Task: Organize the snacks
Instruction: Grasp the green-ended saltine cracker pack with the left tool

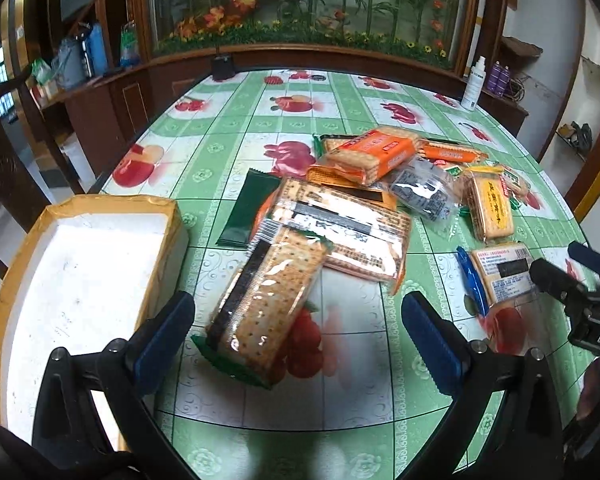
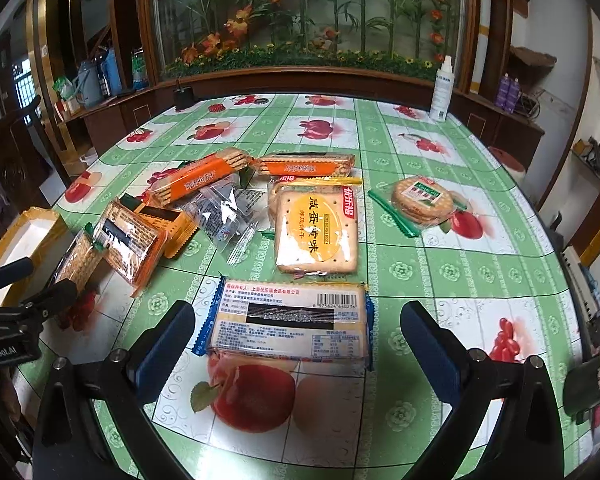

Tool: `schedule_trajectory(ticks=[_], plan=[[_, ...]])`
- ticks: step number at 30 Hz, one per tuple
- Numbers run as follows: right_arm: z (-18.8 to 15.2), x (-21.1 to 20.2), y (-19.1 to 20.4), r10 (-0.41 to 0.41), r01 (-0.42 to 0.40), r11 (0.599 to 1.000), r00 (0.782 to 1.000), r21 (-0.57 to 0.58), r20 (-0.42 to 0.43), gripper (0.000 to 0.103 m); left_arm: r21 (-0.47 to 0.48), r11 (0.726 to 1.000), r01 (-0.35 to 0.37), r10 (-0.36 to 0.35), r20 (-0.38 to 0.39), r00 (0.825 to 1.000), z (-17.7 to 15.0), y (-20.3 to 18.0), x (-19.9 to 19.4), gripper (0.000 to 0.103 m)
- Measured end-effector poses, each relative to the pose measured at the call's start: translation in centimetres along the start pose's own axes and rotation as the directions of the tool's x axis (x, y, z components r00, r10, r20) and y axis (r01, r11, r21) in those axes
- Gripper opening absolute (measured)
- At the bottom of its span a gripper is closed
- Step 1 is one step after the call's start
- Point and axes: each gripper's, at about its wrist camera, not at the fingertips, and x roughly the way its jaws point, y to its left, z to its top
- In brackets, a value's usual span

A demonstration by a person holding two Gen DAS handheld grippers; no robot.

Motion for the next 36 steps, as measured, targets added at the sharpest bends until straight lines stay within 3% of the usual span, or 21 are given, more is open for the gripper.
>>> schedule_trajectory(ticks=[5, 11, 16, 23, 26, 28, 30, 36], plan=[[0.4, 0.3, 1.2, 0.013, -0.013, 0.999, 1.000, -0.053, 0.005, 0.103, -0.024, 0.997, 0.069, -0.070, -0.035, 0.997, 0.8, 0.7, 0.5, 0.103], [-0.1, 1.4, 1.0, 0.023, -0.025, 0.998, 0.999, -0.056, -0.030, 0.103, 0.067, 0.988, 0.138, -0.131, -0.091, 0.987, 0.8, -0.3, 1.6, 0.103], [0.0, 1.3, 0.0, 0.054, -0.055, 0.998, 0.998, -0.021, -0.024, 0.103, 0.116, 0.989, 0.097, -0.081, -0.133, 0.988, 0.6, -0.3, 3.2, 0.102], [0.8, 1.8, 1.2, 0.129, -0.129, 0.991, 0.991, -0.033, -0.021, 0.102, 0.176, 0.984, 0.031, -0.002, -0.164, 0.986, 0.3, 0.3, 5.0, 0.083], [1.5, 2.0, 3.0, 0.161, -0.162, 0.981, 0.987, -0.106, -0.012, 0.102, 0.180, 0.983, 0.023, 0.006, -0.158, 0.987, 0.5, 1.1, 4.9, 0.074], [2.1, 2.3, 4.6, 0.158, -0.156, 0.971, 0.987, -0.182, -0.008, 0.102, 0.188, 0.982, 0.017, 0.013, -0.158, 0.987, 0.8, 1.6, 4.8, 0.058], [2.7, 2.7, 5.9, 0.149, -0.147, 0.958, 0.989, -0.245, -0.011, 0.100, 0.189, 0.982, 0.024, 0.006, -0.157, 0.988, 1.0, 2.3, 4.6, 0.050], [3.4, 3.4, 7.1, 0.141, -0.138, 0.949, 0.990, -0.283, -0.011, 0.100, 0.207, 0.975, 0.081, -0.049, -0.153, 0.987, 1.0, 2.9, 4.0, 0.054]])
